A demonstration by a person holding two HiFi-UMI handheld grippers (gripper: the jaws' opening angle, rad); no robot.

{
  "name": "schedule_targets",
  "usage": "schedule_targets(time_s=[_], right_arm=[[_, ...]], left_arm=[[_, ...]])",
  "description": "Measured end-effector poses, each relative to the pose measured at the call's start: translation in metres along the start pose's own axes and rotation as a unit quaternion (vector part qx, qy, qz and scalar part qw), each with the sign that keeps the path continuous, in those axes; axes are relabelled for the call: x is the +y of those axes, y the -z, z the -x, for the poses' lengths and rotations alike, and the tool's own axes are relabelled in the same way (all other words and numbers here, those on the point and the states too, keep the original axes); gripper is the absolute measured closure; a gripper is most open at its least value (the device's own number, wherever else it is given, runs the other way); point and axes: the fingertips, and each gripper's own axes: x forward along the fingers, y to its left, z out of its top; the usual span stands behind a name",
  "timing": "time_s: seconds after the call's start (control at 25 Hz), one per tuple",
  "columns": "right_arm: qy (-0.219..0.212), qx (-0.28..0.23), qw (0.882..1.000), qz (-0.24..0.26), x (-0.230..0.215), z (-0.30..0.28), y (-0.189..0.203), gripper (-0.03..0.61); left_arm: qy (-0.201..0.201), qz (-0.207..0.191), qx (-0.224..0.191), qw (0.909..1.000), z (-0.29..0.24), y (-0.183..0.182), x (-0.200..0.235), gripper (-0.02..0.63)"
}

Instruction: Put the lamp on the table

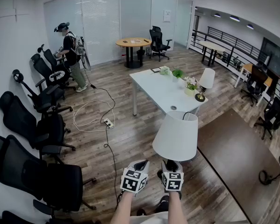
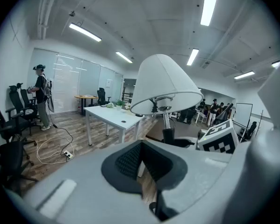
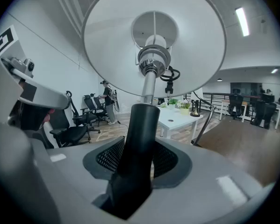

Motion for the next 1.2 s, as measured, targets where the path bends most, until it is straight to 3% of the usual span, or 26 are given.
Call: schedule_targets(time_s=[0.2,0.52,1.2], right_arm=[[-0.001,0.002,1.000,0.014,0.001,-0.007,-0.001,0.380],[-0.009,-0.008,1.000,-0.005,-0.009,-0.044,-0.016,0.380],[-0.049,-0.044,0.998,-0.015,-0.046,-0.209,-0.116,0.380]], left_arm=[[-0.001,0.014,-0.003,0.9999,-0.010,0.000,0.005,0.614],[-0.004,0.005,0.005,1.0000,-0.041,-0.012,0.027,0.614],[-0.036,0.000,0.000,0.9993,-0.154,-0.107,0.141,0.614]])
